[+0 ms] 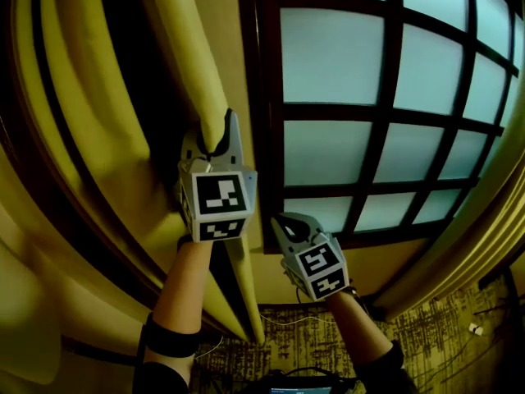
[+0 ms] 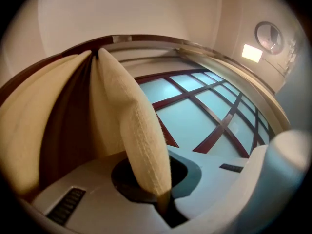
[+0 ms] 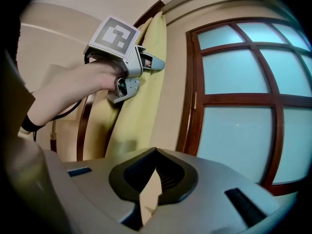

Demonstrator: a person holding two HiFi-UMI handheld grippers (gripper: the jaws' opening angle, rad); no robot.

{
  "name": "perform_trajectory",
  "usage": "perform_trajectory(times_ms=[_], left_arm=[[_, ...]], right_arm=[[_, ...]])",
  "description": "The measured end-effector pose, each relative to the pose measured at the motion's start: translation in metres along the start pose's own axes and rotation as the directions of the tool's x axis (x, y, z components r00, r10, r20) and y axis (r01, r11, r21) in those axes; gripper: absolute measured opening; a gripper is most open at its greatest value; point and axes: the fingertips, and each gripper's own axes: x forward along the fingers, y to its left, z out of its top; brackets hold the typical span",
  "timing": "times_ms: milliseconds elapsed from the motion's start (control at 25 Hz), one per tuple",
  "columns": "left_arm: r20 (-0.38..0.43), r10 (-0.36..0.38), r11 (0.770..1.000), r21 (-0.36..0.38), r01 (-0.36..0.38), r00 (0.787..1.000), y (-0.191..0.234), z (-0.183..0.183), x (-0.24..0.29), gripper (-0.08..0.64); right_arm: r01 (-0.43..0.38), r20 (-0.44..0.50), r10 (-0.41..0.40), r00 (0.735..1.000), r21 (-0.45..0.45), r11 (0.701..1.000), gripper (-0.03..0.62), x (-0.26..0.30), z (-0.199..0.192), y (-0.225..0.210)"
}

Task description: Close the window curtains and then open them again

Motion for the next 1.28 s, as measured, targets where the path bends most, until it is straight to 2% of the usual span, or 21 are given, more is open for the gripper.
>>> perform_trajectory(times_ms=[240, 400, 520, 640, 1040, 1280], left_arm=[[0.015, -0.018, 0.999, 0.034, 0.018, 1.000, -0.047, 0.026, 0.027, 0.000], [0.010, -0.067, 0.996, 0.059, 0.067, 0.998, -0.094, 0.041, 0.046, 0.000], [0.010, -0.123, 0.989, 0.079, 0.122, 0.992, -0.135, 0.056, 0.055, 0.000], [0.015, -0.148, 0.986, 0.075, 0.147, 0.989, -0.170, 0.072, 0.063, 0.000], [0.018, -0.113, 0.988, 0.112, 0.111, 0.993, -0.251, 0.137, 0.079, 0.000], [-0.005, -0.197, 0.972, 0.132, 0.196, 0.980, -0.336, 0.171, 0.087, 0.003]], right_arm=[[0.096, 0.001, -0.096, 0.995, 0.011, 0.995, 0.017, -0.049, -0.017, -0.063], [0.146, 0.002, -0.146, 0.989, 0.020, 0.989, 0.015, -0.073, -0.028, -0.100], [0.146, 0.005, -0.146, 0.989, 0.036, 0.989, 0.015, -0.089, -0.029, -0.114], [0.161, 0.004, -0.162, 0.987, 0.034, 0.986, 0.015, -0.108, -0.036, -0.135], [0.190, -0.006, -0.190, 0.982, 0.064, 0.980, 0.015, -0.196, -0.047, -0.199], [0.211, 0.000, -0.212, 0.977, 0.067, 0.975, 0.015, -0.255, -0.055, -0.237]])
